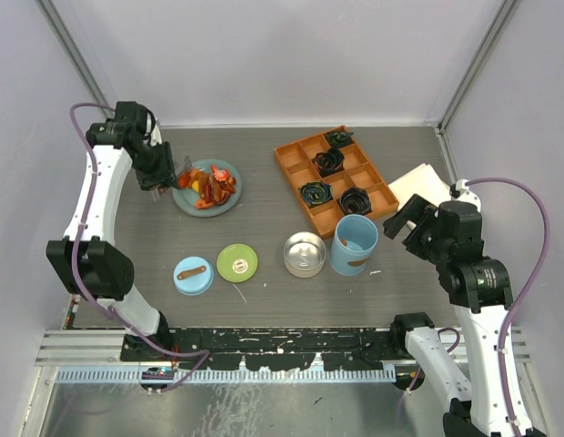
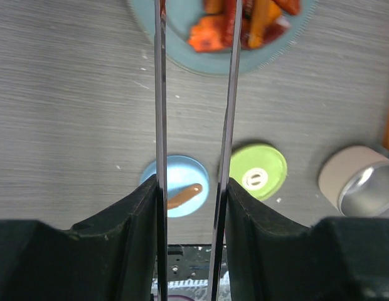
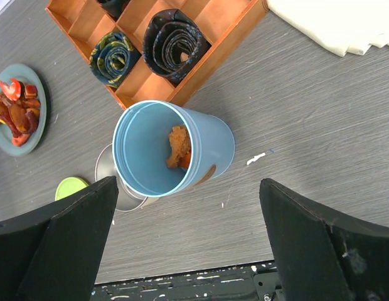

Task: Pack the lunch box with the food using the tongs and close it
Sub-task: Pick up the fake food from the plate.

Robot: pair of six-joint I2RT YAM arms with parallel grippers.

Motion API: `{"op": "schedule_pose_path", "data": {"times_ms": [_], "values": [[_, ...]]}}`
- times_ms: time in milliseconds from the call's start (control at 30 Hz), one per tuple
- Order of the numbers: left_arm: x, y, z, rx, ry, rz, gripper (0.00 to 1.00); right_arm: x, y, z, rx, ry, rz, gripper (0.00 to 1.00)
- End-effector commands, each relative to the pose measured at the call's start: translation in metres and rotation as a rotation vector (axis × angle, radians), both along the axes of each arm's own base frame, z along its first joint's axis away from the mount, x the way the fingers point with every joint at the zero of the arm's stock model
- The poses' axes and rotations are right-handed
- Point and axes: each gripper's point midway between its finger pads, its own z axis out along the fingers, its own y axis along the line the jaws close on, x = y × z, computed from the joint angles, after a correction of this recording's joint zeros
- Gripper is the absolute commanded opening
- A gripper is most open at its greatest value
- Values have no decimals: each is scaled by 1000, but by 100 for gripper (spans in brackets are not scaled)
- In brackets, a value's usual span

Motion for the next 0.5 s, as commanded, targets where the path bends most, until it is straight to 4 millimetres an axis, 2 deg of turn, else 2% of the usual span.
{"op": "schedule_pose_path", "data": {"times_ms": [0, 133, 300, 467], "values": [[30, 27, -4, 123, -33, 6, 42, 11, 1, 22, -3, -79, 13, 100], [44, 34, -20, 160, 12, 9, 41, 13, 2, 20, -3, -71, 21, 100], [59, 35, -25, 172, 5, 4, 42, 14, 2, 15, -10, -61, 21, 100], [60, 41, -35, 205, 39, -9, 42, 17, 3, 10, -8, -50, 28, 100]]}}
